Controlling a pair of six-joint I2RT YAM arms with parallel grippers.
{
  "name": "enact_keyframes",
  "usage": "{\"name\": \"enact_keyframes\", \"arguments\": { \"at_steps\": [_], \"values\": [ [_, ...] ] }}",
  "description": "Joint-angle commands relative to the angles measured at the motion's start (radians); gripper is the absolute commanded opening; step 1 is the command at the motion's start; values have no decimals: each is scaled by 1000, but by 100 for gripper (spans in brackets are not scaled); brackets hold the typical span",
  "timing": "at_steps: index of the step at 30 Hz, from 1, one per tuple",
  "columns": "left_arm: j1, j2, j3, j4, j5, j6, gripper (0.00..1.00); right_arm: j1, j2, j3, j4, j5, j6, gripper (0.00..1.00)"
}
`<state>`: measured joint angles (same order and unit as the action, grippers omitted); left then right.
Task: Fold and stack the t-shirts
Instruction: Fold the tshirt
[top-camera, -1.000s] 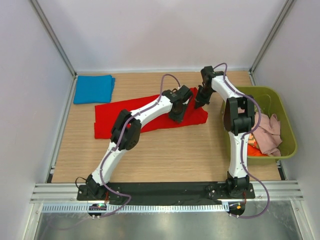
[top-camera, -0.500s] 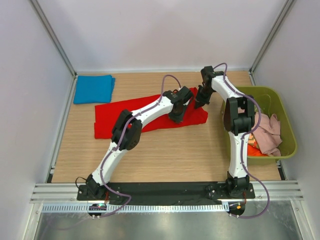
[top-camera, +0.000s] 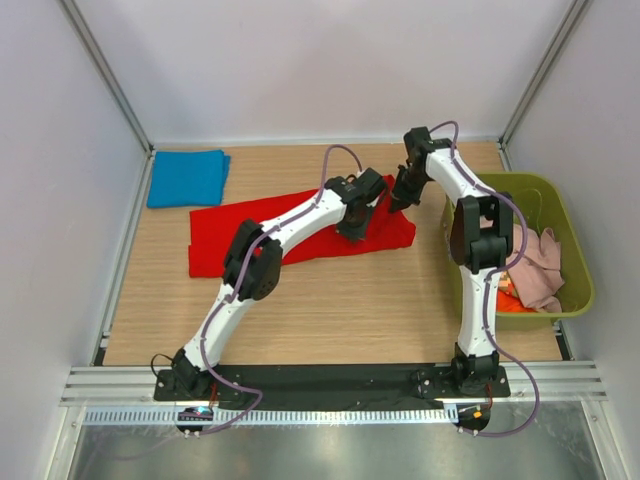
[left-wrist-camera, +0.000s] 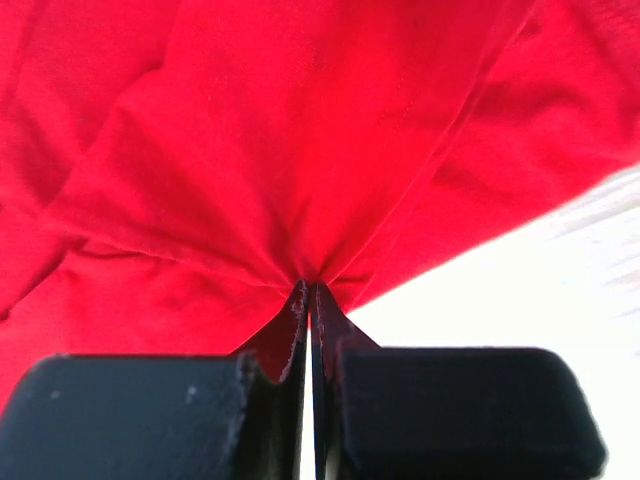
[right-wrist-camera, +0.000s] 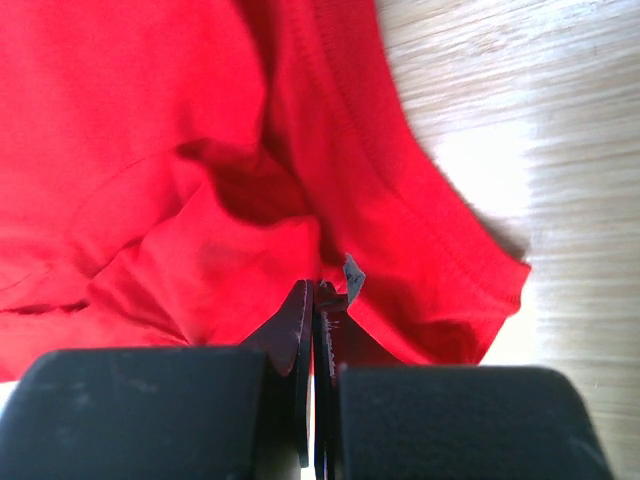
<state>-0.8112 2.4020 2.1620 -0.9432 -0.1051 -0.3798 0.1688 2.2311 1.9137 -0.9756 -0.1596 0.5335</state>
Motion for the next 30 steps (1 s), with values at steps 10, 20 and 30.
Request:
{"name": "enact_keyframes", "arguments": {
  "at_steps": [10,20,30],
  "values": [
    [119,-147,99,-82,-21,-1,0,-3,-102,97,38,-135,75,1],
    [216,-93,180,-62,-4,2,0,-2,-31,103,233,-273,192,1],
    [242,-53,183,-39,8,-5,5,0,53,134,321,-343,276,1]
  ]
}}
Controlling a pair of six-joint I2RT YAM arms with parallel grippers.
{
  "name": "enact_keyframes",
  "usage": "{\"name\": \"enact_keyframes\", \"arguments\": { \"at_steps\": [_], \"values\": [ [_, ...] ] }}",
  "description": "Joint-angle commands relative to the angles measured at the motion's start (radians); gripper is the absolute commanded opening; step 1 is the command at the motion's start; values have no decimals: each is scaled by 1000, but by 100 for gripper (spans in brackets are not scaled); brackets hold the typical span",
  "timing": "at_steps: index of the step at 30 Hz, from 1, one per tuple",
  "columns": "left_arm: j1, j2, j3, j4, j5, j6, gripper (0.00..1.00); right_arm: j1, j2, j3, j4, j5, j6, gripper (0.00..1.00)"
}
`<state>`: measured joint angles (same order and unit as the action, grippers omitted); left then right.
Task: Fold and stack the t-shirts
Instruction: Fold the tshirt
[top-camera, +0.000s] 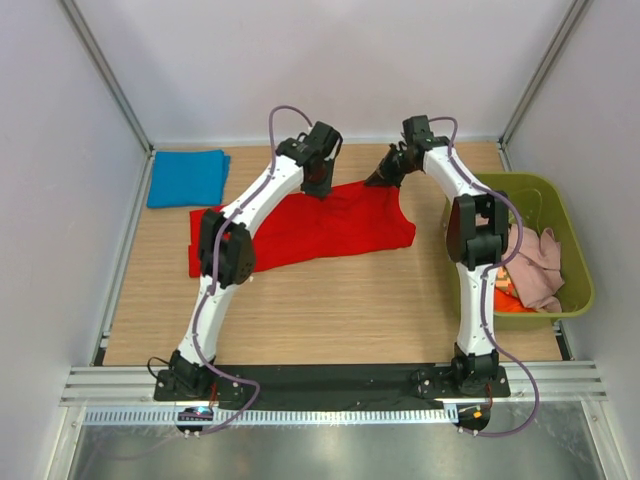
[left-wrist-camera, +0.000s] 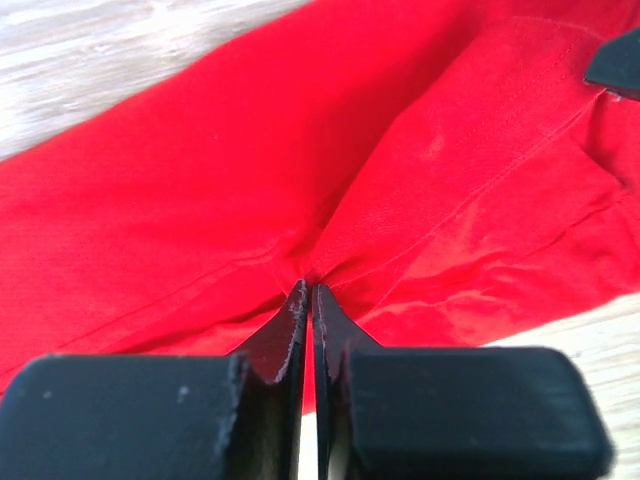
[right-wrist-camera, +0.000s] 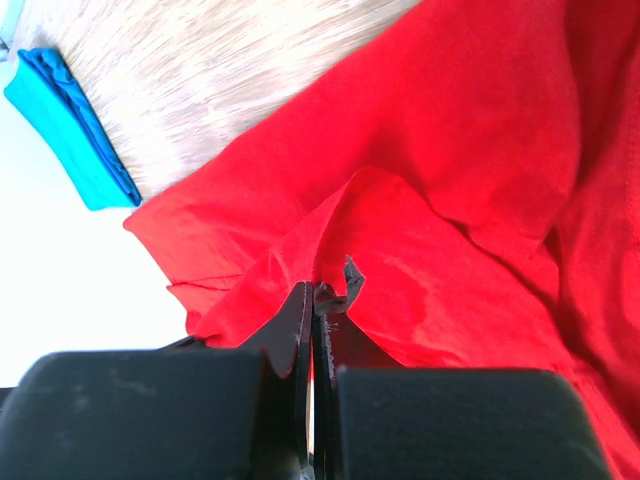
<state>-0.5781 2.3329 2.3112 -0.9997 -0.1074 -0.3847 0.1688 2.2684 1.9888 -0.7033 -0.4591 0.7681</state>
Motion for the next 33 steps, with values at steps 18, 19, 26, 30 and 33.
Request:
{"name": "enact_keyframes", "arguments": {
  "at_steps": [18,19,26,30,33],
  "values": [
    [17,22,14,-4,83,1,7,-8,-127,-1,-108,141,-124,1],
    [17,16,-1,-1,89,-2,7,-12,-138,-24,-125,152,-128,1],
    [12,-49,-156,61,141,-37,9,-37,-218,-117,-147,191,-177,1],
    [3,-52,-164,53,158,-39,9,-35,-198,-154,-153,146,-187,1],
    [3,-72,-191,53,138,-43,9,-35,-190,-194,-153,137,-199,1]
  ]
}}
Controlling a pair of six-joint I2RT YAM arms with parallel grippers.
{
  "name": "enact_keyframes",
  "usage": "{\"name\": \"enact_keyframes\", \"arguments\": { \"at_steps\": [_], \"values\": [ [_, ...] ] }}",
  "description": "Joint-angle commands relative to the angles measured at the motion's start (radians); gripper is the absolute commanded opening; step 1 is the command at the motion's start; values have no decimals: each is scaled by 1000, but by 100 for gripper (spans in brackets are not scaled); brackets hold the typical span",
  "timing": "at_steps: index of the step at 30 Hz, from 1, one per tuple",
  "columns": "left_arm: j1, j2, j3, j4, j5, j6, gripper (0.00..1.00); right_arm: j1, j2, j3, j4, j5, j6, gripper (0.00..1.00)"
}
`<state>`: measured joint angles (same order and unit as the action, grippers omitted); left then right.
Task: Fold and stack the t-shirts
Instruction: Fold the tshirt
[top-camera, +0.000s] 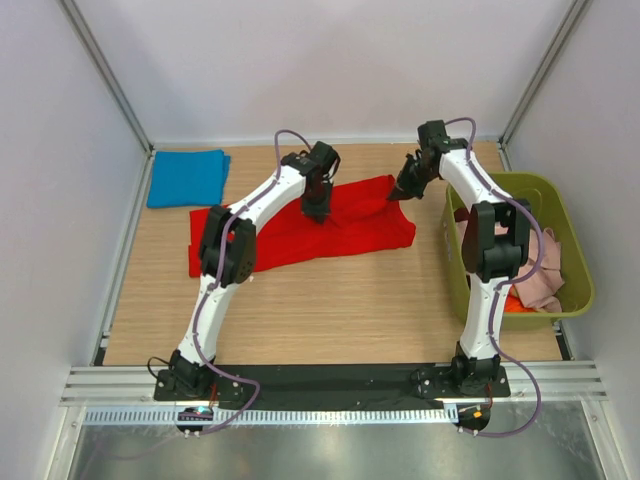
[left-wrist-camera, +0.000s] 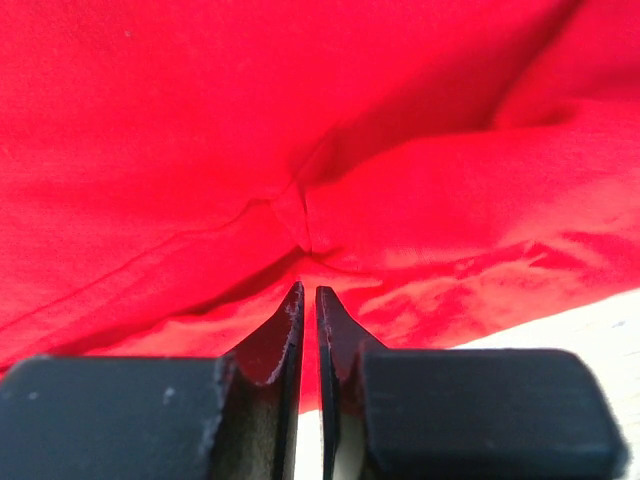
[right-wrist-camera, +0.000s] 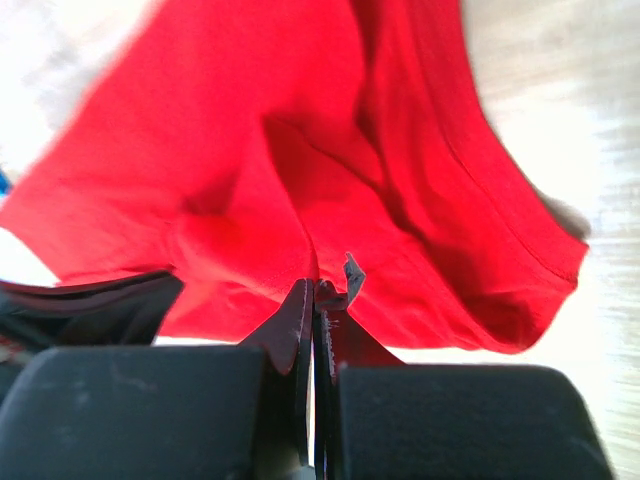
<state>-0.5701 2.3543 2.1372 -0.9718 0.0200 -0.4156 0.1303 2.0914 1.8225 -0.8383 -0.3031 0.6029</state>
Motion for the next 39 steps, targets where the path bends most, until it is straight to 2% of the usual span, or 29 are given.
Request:
{"name": "enact_keyframes", "arguments": {
  "at_steps": [1,7,11,12,16,23,27,32,36,39],
  "values": [
    [-5,-102,-35,37,15,-11,16,3,-13,-46,-15,-18,-38,1],
    [-5,-153,-91,102,176,-63,45,3,-5,-66,10,-18,-45,1],
    [1,-185,-166,174,244,-106,55,5,7,-34,8,-18,-46,1],
    [6,-193,-213,238,259,-129,57,3,15,-28,8,-16,-45,1],
    [18,-167,-228,306,313,-155,57,3,21,-6,16,-25,-34,1],
    [18,-98,-185,360,266,-172,55,3,16,-5,27,-37,-38,1],
    [18,-46,-116,308,252,-176,52,3,10,-8,25,-31,-41,1],
    [19,-50,-125,248,172,-245,40,3,15,-5,30,-33,-40,1],
    [15,-89,-195,312,167,-325,41,5,15,-9,38,-31,-32,1],
    [18,-76,-188,318,175,-331,46,3,15,-8,39,-31,-31,1]
  ]
}}
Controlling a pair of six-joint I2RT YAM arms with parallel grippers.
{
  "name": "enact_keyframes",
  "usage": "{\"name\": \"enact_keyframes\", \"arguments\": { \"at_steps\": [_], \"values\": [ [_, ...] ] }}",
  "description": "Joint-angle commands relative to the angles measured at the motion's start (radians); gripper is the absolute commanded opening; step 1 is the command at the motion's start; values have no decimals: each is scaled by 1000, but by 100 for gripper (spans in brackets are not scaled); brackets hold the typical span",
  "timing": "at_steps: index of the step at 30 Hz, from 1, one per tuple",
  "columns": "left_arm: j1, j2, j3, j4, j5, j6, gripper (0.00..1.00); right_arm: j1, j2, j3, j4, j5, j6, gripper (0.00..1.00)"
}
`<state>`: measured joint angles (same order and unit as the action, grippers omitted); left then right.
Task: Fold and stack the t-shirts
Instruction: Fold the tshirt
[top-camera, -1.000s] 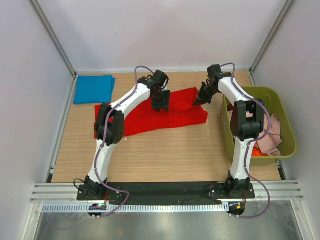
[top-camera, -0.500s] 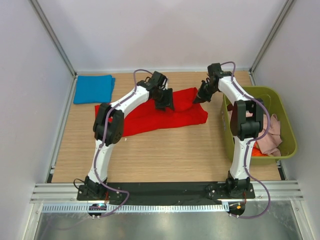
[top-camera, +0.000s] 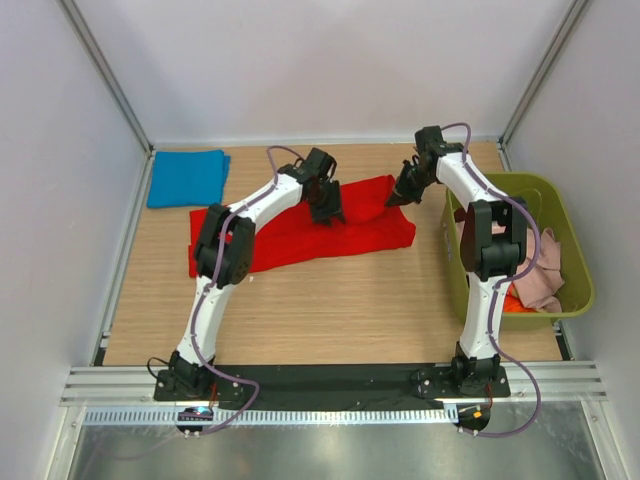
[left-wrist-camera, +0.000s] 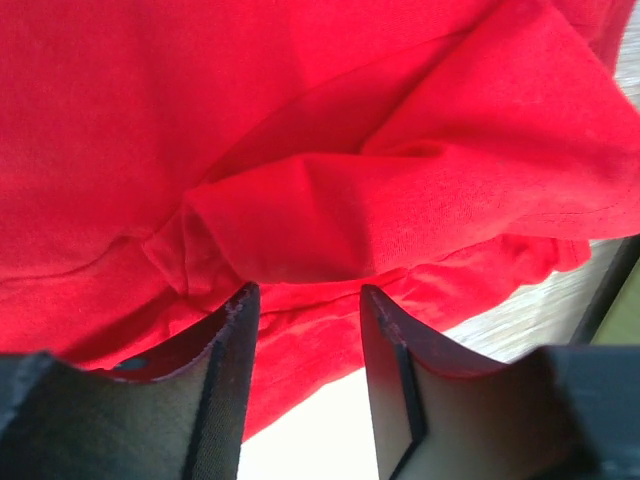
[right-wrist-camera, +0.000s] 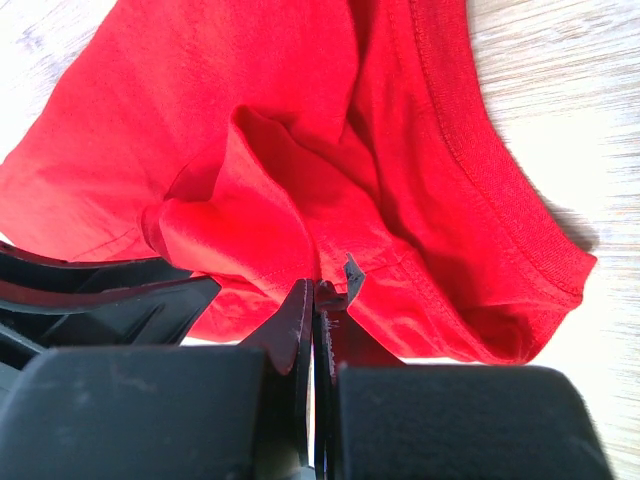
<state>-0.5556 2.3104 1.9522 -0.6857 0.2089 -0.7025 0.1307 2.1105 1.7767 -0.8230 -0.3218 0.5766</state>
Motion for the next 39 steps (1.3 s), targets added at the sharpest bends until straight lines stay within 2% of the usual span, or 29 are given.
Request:
{"name": "enact_keyframes", "arguments": {
  "at_steps": [1,7,9,15,22,29,31,35,39],
  "values": [
    [3,-22,13,28,-8,-46,47,3,-4,35,24,-5,-4,1],
    [16,4,36,20,44,-72,50,4,25,-14,51,52,-15,1],
    [14,0,28,25,44,-69,52,3,32,-20,55,52,-17,1],
    [16,21,40,51,21,-43,52,3,28,-28,81,43,-7,1],
    [16,55,71,117,29,-38,46,4,28,-23,82,46,-12,1],
    [19,58,99,107,59,-57,25,3,39,-4,81,46,-11,1],
    [25,43,82,104,84,-89,15,3,46,23,61,56,-14,1],
    [65,7,67,107,252,-150,7,3,54,82,28,70,-15,1],
    [112,-12,57,66,343,-176,1,3,57,116,9,76,-18,1]
  ]
}}
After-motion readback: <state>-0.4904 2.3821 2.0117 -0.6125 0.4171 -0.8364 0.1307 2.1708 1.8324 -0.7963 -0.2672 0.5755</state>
